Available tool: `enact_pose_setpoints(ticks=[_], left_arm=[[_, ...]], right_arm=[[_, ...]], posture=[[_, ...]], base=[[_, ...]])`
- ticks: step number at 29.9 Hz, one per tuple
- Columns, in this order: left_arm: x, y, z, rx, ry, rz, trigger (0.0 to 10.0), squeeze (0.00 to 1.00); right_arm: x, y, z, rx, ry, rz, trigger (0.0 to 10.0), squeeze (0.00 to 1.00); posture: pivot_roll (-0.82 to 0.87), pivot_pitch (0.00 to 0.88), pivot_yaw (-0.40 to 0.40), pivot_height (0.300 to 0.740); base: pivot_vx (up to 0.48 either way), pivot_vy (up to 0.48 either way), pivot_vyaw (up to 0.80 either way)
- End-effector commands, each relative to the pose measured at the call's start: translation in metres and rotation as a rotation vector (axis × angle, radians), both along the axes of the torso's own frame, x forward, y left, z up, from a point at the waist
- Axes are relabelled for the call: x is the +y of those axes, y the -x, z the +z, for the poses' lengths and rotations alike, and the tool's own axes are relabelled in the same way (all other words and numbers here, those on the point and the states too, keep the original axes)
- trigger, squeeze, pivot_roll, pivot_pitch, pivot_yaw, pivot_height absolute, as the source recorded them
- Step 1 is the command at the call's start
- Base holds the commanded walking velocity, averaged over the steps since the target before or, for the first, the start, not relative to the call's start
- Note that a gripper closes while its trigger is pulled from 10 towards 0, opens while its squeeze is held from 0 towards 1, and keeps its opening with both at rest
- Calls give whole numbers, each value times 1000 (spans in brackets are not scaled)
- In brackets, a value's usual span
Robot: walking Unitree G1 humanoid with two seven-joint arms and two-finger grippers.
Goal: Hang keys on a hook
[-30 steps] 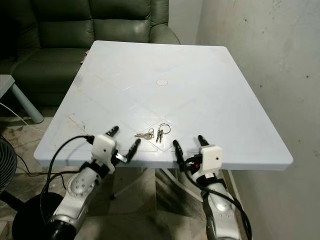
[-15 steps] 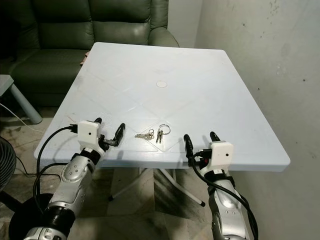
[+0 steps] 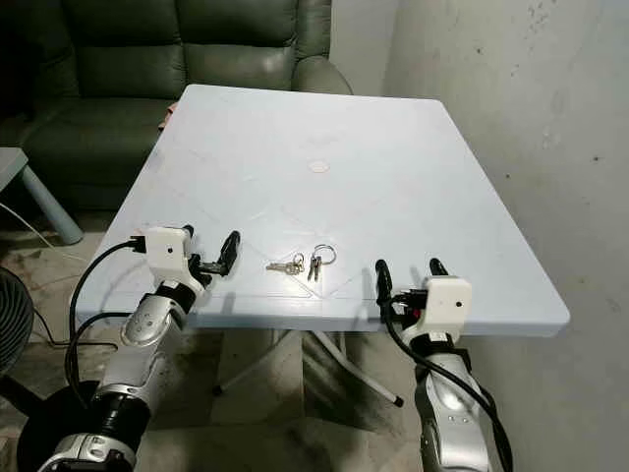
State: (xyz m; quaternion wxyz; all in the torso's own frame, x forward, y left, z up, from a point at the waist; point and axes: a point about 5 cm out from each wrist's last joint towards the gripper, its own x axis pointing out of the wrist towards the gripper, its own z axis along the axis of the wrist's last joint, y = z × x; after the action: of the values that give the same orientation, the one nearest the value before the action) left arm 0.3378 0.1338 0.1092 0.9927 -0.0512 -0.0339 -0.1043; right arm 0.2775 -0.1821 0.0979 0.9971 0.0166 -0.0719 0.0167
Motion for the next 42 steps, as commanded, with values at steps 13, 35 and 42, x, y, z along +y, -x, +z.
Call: enact_pose_setpoints(ticks=[13, 35, 42], left_arm=[[5, -2, 0, 32, 4, -16, 10000, 0], [-2, 1, -2, 30, -47, -52, 10000, 0], [-5, 3, -3, 31, -61, -79, 10000, 0]], right_arm=[[-2, -1, 1, 18, 6, -42, 10000, 0], [1, 2, -3, 32, 25, -12, 10000, 0], [3, 3, -2, 29, 33, 6, 10000, 0]], posture=[[-92, 16, -41, 740], [-91, 18, -39, 740], [-91, 17, -38, 740]], base=[[0, 0, 0], [0, 0, 0], [0, 0, 0]])
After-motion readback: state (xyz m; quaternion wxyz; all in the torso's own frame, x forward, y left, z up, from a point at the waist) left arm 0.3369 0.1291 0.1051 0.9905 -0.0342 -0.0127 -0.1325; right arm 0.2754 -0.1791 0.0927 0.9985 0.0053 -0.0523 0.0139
